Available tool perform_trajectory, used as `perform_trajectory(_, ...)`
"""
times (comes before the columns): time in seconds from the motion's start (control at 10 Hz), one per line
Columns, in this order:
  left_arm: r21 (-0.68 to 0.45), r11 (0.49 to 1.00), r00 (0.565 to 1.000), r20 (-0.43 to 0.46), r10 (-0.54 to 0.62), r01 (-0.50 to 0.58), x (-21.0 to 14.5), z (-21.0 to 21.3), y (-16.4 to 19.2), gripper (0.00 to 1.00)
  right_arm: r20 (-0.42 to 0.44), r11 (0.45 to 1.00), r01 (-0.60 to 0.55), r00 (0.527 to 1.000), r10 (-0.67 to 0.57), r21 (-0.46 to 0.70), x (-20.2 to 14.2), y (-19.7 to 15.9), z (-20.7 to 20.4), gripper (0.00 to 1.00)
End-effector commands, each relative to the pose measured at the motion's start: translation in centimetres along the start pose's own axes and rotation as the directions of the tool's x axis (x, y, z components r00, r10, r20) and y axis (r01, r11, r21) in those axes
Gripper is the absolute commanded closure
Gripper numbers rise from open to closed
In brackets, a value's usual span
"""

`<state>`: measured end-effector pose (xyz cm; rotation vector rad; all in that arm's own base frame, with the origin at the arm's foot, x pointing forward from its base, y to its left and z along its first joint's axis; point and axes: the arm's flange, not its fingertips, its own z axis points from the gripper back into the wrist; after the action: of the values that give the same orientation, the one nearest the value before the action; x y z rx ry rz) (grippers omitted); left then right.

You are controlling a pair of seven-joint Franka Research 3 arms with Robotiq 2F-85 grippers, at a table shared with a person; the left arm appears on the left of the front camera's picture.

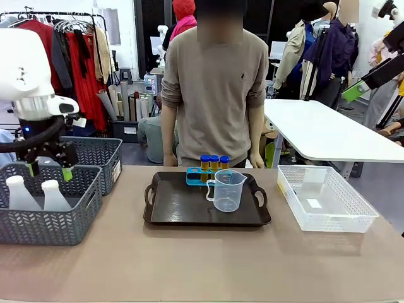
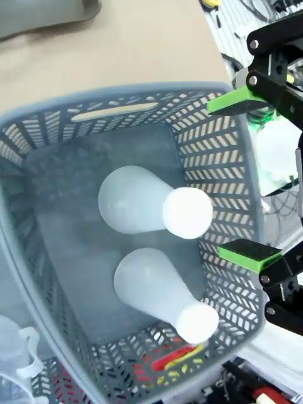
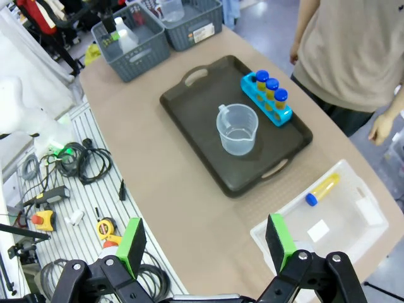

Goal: Prepare the laboratory tools.
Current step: Pick up one Small flask and place it on the Handle tray.

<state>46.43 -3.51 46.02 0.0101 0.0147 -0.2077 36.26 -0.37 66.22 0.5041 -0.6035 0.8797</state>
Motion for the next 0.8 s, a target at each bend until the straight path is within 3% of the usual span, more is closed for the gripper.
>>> perform_trajectory(0.0, 0.024, 0.999, 0.998, 0.048, 0.039, -0.04, 0.2, -1.4, 0.4, 0.0, 0.025, 1.0, -0.007, 1.0, 0.006, 0.015, 0.2, 0.0, 0.1, 0.0)
perform_trajectory(0.7, -0.004, 0.994, 0.993, 0.055, 0.109, -0.109, -0.1, -4.0, 2.7, 0.0, 0.025, 1.0, -0.007, 1.0, 0.006, 0.015, 0.2, 0.0, 0.1, 0.0)
